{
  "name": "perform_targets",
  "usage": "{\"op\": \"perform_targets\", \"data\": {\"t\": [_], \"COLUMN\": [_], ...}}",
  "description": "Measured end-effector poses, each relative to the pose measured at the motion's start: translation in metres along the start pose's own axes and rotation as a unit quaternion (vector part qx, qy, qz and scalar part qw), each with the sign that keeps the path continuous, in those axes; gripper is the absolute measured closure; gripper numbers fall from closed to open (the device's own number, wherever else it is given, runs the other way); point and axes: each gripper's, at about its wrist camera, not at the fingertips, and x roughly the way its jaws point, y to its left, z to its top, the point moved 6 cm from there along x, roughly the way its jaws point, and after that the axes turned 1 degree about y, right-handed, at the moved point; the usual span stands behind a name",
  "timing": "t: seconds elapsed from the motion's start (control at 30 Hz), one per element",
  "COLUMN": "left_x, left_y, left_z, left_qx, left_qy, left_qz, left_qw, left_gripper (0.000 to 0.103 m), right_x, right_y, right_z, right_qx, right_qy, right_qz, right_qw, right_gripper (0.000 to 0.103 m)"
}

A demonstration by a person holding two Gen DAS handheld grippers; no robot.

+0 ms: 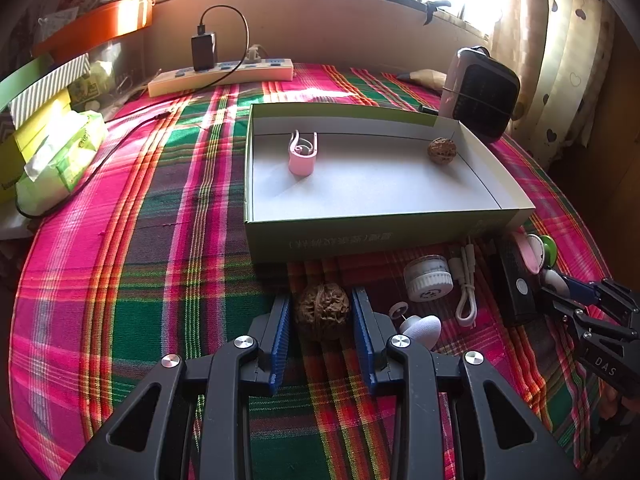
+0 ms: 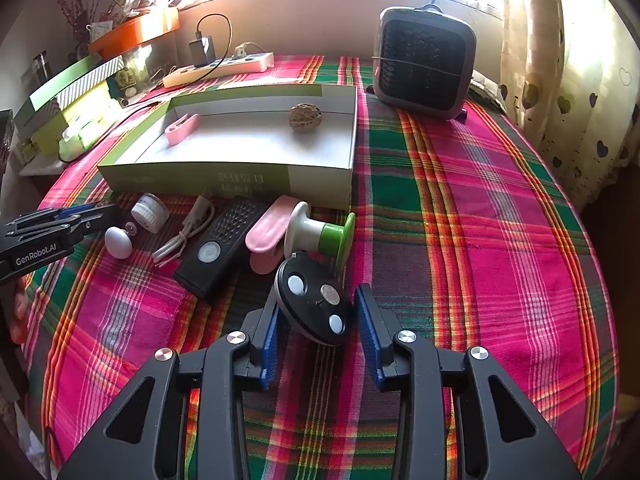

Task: Organize objects
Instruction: 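Grasp black round disc with right gripper while left gripper grasps second walnut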

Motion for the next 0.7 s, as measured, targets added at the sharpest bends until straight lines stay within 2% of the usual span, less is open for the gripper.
{"op": "perform_targets", "data": {"t": [0.6,0.7], "left_x": [-0.0028,-0.0027], "left_y": [-0.006,-0.0058], "left_z": [-0.0017,-0.0016], "left_qx": [0.012,0.011], "left_qy": [-0.006,-0.006], "left_qz": [0.013,0.014], "left_qw": [0.9998,0.9998], "left_gripper": [0.075,0.075], "right_x": [-0.0007,-0.0028], "right_y": [-0.0007,-0.0002], "right_z": [0.0,0.0012], "right_qx": [0.001,-0.001], "right_qy": [-0.005,-0.011], "right_qz": [0.002,0.002], "right_qw": [1.0,1.0], "right_gripper": [0.068,0.072]}}
